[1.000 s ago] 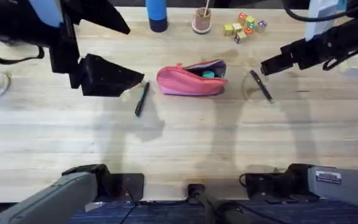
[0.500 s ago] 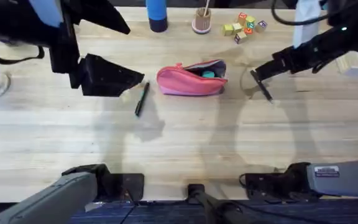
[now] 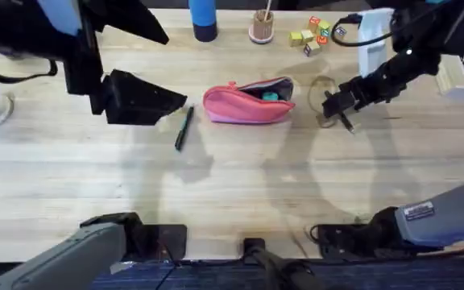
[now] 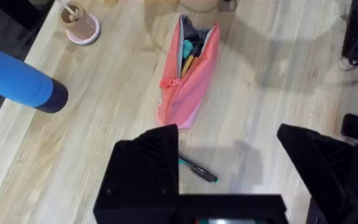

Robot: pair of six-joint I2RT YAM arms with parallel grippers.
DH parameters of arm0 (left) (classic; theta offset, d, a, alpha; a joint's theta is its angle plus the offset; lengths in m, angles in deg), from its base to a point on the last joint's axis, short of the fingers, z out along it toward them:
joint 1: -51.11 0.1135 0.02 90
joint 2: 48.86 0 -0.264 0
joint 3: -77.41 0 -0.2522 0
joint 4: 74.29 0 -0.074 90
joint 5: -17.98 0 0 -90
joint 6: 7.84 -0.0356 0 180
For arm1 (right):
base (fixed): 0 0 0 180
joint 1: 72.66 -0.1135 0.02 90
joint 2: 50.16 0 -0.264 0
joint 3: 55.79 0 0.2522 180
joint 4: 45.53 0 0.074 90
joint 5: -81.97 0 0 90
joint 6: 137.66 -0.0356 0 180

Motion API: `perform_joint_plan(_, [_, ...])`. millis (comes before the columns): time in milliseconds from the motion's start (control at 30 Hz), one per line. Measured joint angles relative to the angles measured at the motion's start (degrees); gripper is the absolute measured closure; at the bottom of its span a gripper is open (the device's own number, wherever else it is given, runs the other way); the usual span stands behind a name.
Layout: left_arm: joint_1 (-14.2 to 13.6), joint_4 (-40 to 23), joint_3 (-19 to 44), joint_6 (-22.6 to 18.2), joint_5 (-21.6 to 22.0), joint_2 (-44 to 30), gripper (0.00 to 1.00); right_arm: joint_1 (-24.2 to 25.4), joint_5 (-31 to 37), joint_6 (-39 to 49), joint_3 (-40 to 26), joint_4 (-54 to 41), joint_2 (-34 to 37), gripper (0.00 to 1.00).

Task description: Unzip the bag, pick up the pens from the table one at a time and place them inside, then zip the bag closed.

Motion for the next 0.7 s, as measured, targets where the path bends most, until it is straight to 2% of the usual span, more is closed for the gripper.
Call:
perform_joint_plan(267, [0.0,0.0,0.0,0.0,0.0,0.0,0.007,-0.4,1.4,-1.5,-0.4,0.3,1.0,0.009])
perform_joint_plan(333, [0.0,0.0,0.0,0.0,0.0,0.0,0.007,-0.6,2.0,-1.7,-0.5,0.4,1.2,0.066])
perform_joint_plan(367, [0.0,0.0,0.0,0.0,0.0,0.0,0.007,-0.9,4.1,-1.8,-0.7,1.4,1.6,0.333])
perform_joint_plan(433, [0.0,0.0,0.0,0.0,0.0,0.0,0.007,-0.9,5.6,-1.9,-0.8,1.9,1.8,0.485])
perform_joint_plan(500, [0.0,0.0,0.0,0.0,0.0,0.0,0.007,-1.0,6.6,-1.9,-0.8,2.1,1.8,0.594])
perform_joint_plan(700, [0.0,0.0,0.0,0.0,0.0,0.0,0.007,-3.0,7.4,-1.9,-0.8,1.9,1.8,0.835])
